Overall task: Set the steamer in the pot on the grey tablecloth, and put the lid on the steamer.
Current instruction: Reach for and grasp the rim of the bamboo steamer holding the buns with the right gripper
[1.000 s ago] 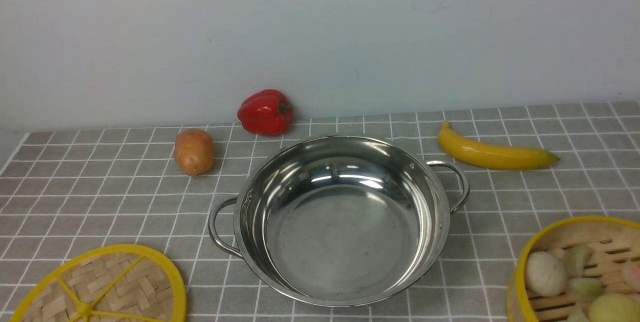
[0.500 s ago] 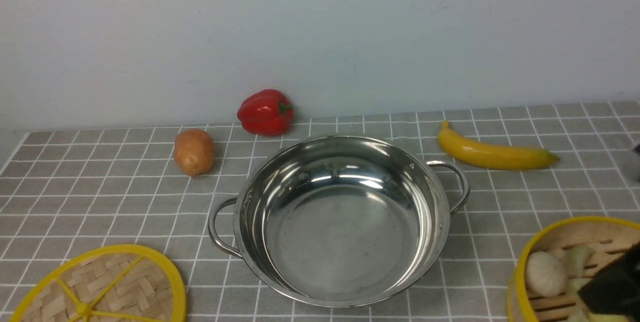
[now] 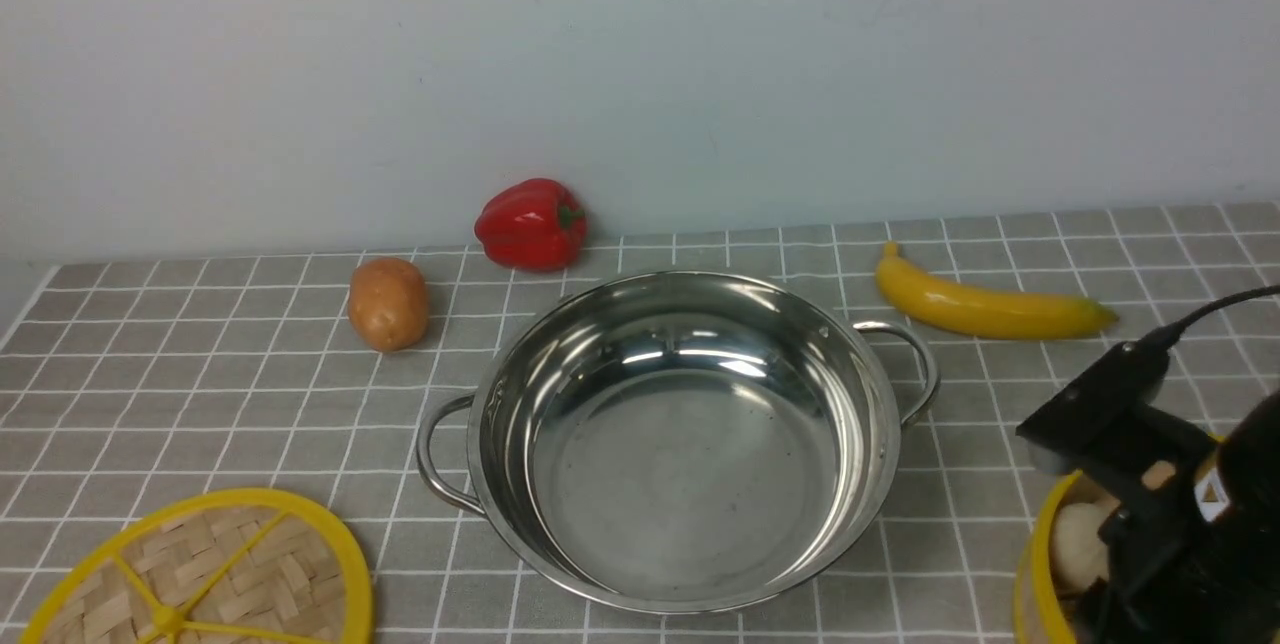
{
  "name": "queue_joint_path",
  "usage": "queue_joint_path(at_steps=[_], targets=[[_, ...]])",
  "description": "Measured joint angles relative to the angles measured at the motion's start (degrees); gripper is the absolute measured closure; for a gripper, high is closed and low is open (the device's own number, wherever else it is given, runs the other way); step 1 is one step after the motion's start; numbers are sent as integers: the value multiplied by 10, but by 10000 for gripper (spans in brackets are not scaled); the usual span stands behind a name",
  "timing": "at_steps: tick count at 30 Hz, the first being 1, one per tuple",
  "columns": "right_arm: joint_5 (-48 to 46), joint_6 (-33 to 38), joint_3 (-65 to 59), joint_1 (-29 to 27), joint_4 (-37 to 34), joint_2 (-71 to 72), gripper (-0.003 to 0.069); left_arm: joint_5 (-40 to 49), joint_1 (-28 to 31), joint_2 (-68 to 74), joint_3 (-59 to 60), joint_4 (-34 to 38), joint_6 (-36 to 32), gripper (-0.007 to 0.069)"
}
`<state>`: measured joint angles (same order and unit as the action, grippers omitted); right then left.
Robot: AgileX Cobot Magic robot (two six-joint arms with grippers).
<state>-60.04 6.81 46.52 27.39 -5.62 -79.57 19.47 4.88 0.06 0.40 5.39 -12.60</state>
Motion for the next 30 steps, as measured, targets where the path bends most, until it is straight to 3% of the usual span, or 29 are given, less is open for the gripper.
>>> queue_joint_path(at_steps=[30], targets=[[32,-36,0,0,-2,-107,417,0,0,0,0,0,0,382]])
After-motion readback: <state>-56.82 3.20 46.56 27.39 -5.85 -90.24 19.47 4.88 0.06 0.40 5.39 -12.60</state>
